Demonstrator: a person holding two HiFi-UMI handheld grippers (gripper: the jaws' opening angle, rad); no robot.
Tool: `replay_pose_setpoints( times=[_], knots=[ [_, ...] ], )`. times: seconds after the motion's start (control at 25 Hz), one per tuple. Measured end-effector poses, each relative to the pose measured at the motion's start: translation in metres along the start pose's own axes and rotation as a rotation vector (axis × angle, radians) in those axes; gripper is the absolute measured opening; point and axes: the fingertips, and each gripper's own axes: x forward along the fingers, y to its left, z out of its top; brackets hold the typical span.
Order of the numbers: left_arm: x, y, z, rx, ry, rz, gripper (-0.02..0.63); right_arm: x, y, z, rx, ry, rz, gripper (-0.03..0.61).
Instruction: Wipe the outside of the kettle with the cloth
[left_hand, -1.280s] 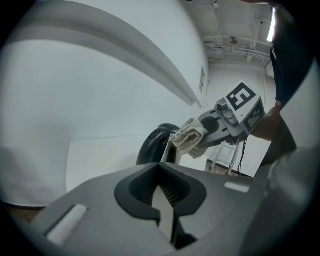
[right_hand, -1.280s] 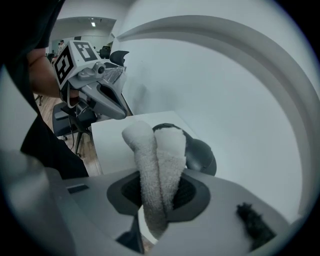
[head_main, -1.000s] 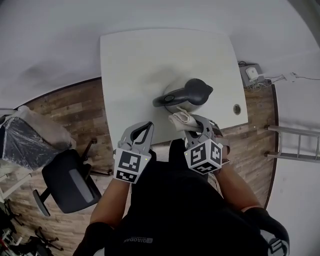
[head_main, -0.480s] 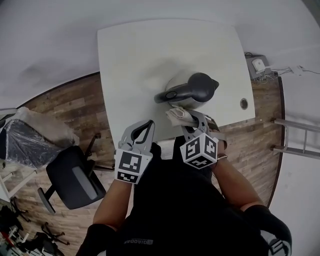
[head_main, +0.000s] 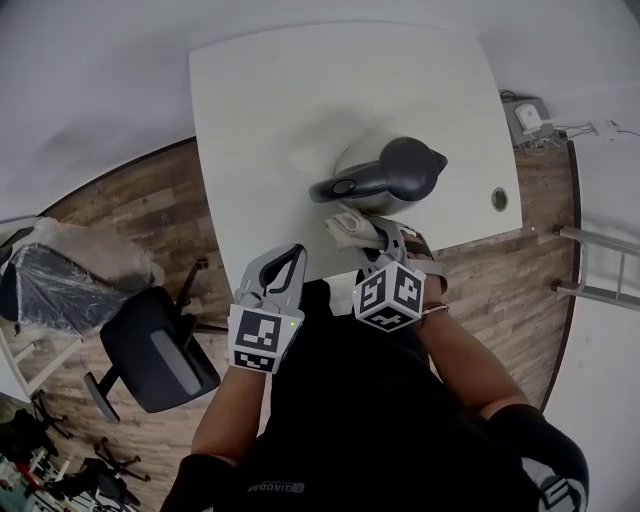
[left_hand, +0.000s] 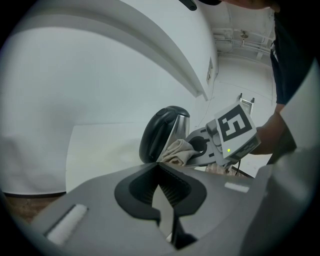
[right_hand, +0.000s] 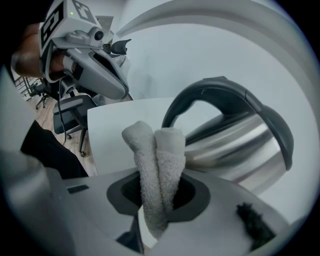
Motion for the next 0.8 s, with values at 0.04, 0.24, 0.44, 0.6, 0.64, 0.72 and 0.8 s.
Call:
replay_pose_setpoints(
  times=[0.04,0.24,0.44,0.6,0.64,0.72,0.8],
  knots=[
    [0.0,0.0,-0.002,-0.001,0.005,0.001,0.006,0.003,0.002,-0.001,-0.003,0.003,0.002,0.091],
    [-0.001,0.0,-0.008,-0.007,0.017,0.005,0.006,0.016,0.012,-0.004,-0.018,0.019,0.011,0.091],
    [-0.002,0.002,-0.011,-0.002,0.027,0.01,0.006,0.028,0.017,-0.008,-0.029,0.043,0.012,0.091],
    [-0.006,0.002,-0.011,0.0,0.028,0.019,0.006,0.033,0.018,-0.011,-0.039,0.063,0.012,0.091],
    [-0.007,0.002,-0.01,-0.001,0.025,0.02,0.006,0.034,0.019,-0.011,-0.044,0.066,0.013,0.091],
    [-0.008,0.003,-0.008,-0.005,0.015,0.023,0.006,0.035,0.02,-0.012,-0.055,0.065,0.014,0.091],
    [-0.008,0.003,-0.005,-0.001,0.011,0.024,0.006,0.034,0.021,-0.01,-0.061,0.053,0.013,0.091]
  ],
)
